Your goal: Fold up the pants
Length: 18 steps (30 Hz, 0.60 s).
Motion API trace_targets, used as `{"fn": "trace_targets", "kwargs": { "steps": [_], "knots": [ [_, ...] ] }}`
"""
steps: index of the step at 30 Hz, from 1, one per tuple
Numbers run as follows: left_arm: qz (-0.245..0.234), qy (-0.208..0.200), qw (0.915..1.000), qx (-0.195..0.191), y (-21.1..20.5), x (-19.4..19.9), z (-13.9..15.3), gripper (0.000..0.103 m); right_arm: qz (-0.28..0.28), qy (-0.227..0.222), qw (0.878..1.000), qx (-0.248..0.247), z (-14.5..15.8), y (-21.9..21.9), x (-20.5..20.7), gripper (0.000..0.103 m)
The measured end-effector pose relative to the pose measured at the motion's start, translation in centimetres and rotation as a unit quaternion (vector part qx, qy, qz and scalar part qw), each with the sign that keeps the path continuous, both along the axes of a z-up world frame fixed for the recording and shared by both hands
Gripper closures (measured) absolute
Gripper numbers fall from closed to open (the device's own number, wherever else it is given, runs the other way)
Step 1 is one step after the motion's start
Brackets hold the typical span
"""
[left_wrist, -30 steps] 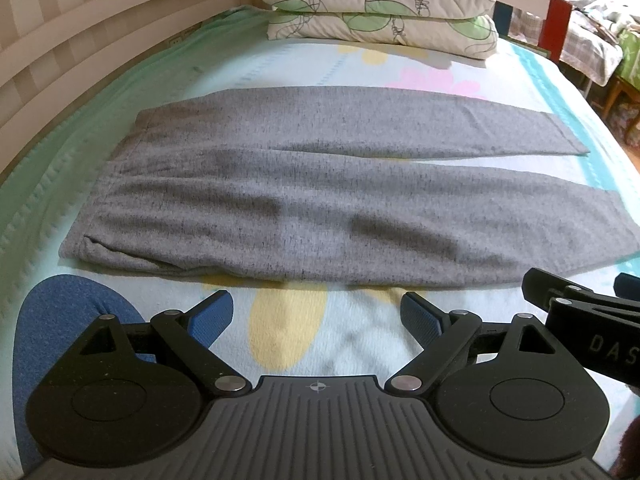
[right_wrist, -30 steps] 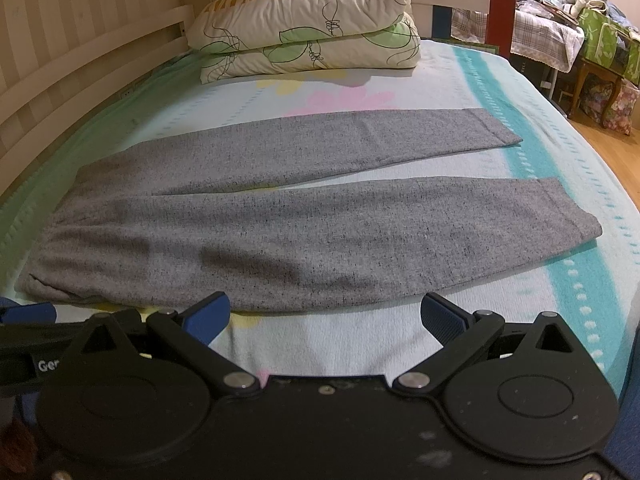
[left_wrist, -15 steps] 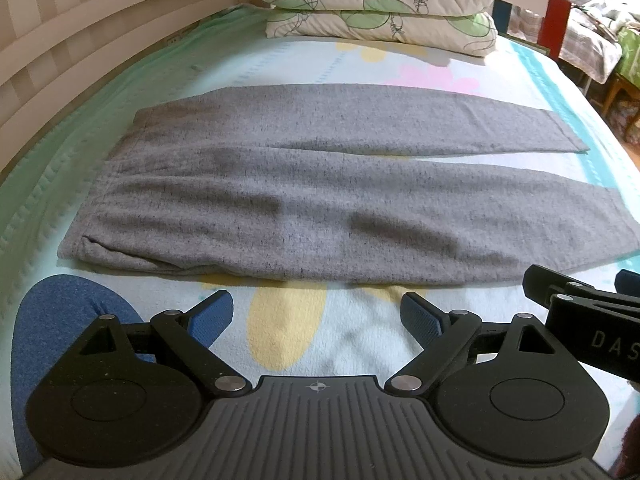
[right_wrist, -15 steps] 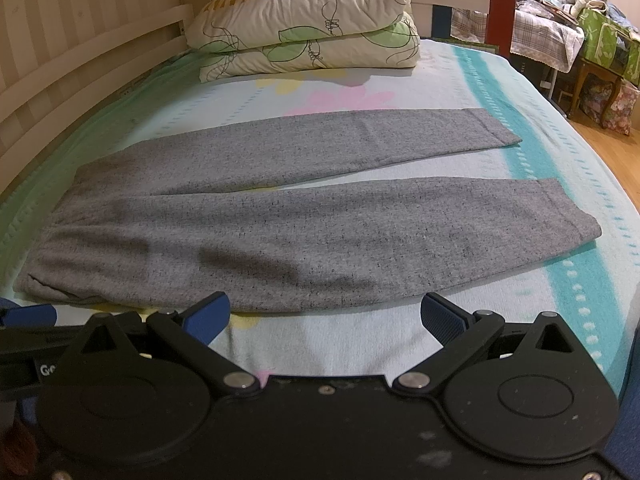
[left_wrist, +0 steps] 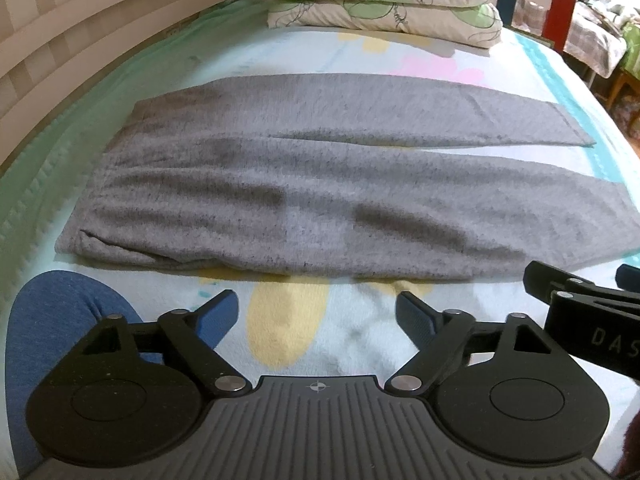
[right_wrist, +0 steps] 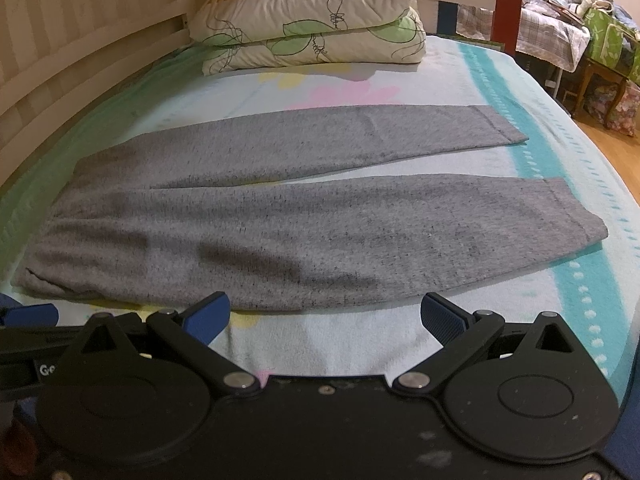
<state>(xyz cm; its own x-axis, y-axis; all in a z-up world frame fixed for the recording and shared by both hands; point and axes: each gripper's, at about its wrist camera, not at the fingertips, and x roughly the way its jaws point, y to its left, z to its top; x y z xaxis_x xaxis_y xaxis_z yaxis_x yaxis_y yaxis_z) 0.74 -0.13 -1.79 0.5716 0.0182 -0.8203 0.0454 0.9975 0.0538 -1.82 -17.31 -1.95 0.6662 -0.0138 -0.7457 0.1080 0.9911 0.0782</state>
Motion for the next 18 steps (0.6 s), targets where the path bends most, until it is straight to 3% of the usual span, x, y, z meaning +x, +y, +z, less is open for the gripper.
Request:
{"fn": "trace_targets", "kwargs": {
  "steps": [6,13,18],
  "knots": [
    [-0.003,0.018,0.9998,-0.001,0.2,1.2,-0.6,0.023,0.012,0.002,1.000,-0.011,-0.4,0.0,0.8,0.000],
    [0.002,0.026,0.9996,0.005,0.3,4.0,-1.0,0.028,0.018,0.021,1.000,0.010,-1.2,-1.2,3.2,0.001],
    [0.007,0.005,0.9997,0.021,0.2,7.6,-0.7,0.029,0.019,0.031,0.999,0.021,-1.9,-2.5,5.8,0.011]
  ]
}}
